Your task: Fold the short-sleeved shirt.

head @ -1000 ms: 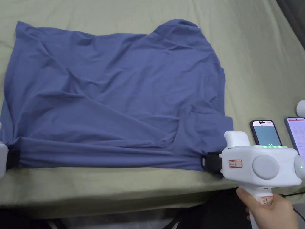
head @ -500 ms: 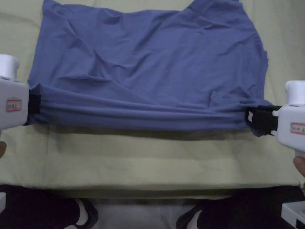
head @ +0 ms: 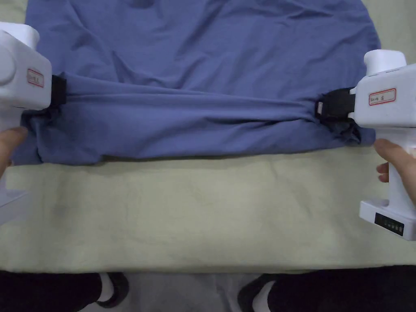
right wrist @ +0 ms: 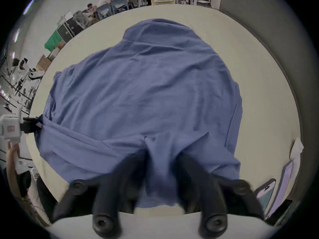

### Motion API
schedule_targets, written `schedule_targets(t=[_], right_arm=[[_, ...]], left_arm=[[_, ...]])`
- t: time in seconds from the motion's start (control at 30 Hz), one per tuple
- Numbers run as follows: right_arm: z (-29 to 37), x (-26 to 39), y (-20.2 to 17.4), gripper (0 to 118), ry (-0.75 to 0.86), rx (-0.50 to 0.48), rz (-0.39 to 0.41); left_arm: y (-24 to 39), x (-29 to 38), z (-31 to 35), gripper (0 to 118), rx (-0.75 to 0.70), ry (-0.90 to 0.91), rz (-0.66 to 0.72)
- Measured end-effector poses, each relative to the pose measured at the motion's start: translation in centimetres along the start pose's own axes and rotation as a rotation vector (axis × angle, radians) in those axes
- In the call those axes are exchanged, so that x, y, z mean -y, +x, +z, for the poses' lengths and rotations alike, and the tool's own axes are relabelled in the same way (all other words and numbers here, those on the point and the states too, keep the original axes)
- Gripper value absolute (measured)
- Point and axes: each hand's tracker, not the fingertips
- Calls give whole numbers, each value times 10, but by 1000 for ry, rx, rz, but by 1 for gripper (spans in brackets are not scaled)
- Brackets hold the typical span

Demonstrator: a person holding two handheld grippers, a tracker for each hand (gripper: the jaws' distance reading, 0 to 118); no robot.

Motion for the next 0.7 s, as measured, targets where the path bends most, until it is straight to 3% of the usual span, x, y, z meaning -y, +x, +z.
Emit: schedule_targets(t=[0.03,0.07,0.1,0.13,0.27,0.37,0.4,0.47,0.5,0.57,0.7], right_arm=[[2,3,1,97,13,-51,-29],[5,4,3,104,19,-99,-45],[11,9,2,105,29,-79,-62],[18,13,2,105,54,-63,-72],[61,43,4,105,136,-57,-103],[89,78,0,104,128,-71,-109],[95,90,-2,97,109,-84,-104],[104,120,-13,2,148,-95,-45],[113,135,-21,2,226,-7,-32],[116,149,-29,2,162,-14,43],[131,164,-40,2,207,13,77]], left_arm=[[-3,3,-1,21,-1,4,33],[-6,6,1,26,-9,14,46],[-9,10,6,40,-5,24,50],[-11,13,12,65,-1,22,51],[-14,47,62,70,-45,129,53],[-12,91,104,70,10,209,76],[-11,106,113,68,52,224,64],[-4,134,128,0,74,221,55],[4,148,134,0,34,203,47],[9,166,140,0,78,66,-23],[11,177,146,0,7,121,14]])
